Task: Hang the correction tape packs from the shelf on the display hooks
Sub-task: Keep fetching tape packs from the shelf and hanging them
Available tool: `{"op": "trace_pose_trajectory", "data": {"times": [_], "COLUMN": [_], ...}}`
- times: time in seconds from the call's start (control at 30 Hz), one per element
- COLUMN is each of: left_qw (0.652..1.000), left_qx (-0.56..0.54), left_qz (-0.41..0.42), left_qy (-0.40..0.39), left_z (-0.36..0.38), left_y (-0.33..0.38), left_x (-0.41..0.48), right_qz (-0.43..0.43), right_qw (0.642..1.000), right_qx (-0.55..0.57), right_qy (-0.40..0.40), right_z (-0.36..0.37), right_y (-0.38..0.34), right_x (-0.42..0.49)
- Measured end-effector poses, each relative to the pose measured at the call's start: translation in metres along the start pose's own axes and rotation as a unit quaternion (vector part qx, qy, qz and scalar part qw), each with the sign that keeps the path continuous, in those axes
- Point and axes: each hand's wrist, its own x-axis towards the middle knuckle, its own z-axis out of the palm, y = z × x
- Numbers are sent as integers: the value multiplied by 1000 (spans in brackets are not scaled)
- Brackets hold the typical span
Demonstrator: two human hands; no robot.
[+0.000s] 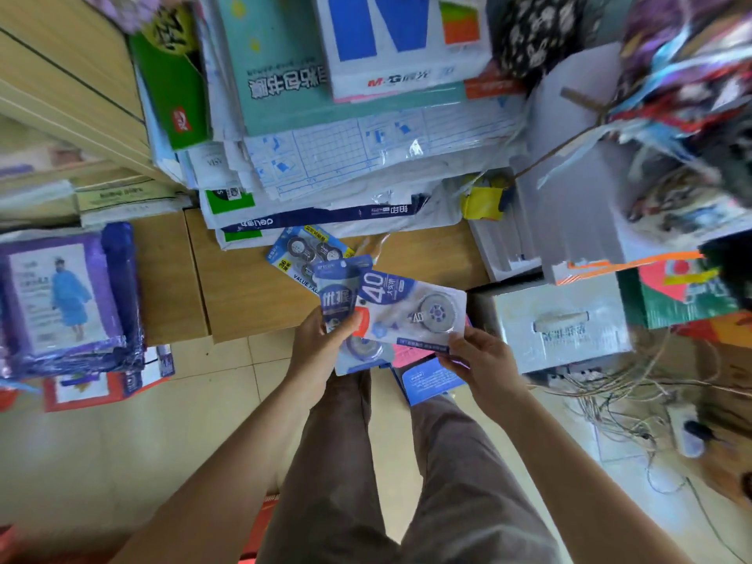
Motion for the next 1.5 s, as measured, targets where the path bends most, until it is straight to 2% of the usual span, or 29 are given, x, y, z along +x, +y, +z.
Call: {"op": "trace_pose_trajectory", "data": {"times": [0.2,0.27,0.33,0.43,0.5,0.63,0.77,0.87,0.97,1.07,1.13,1.37,1.5], "left_qw": [998,996,989,973,960,944,918,887,853,795,765,639,582], "left_qx": [28,37,68,117,148,171,195,199,174,196,205,216,213], "left_qz": [59,85,130,196,239,279,336,411,492,574,609,727,769], "left_qy": [-20,-15,-20,-17,-14,-44,-74,-68,-11,24,50,128,158], "left_z": [5,8,7,6,4,-2,-3,1,8,15,20,31,29], "left_y": [37,59,80,115,136,180,226,269,319,364,394,489,531], "left_x": [-52,-71,-85,-106,-116,-130,-148,-174,-205,-228,-245,-310,-339], "right_qz": [5,-36,-120,-253,-313,-359,-386,-418,-475,-525,-561,-695,-750], "right_qw": [994,989,978,936,892,801,775,779,778,786,778,698,647], "right_qx": [-109,-141,-173,-245,-321,-468,-477,-437,-387,-313,-271,-170,-140], "right_qy": [-24,-15,-9,-15,-46,-100,-153,-164,-141,-98,-83,-17,0], "right_z": [-15,-13,-10,-6,-1,13,22,21,22,27,34,59,78], "right_y": [-39,-64,-91,-136,-163,-208,-233,-254,-288,-326,-350,-429,-466], "right_x": [-51,-69,-87,-113,-128,-157,-180,-195,-224,-259,-283,-351,-384]}}
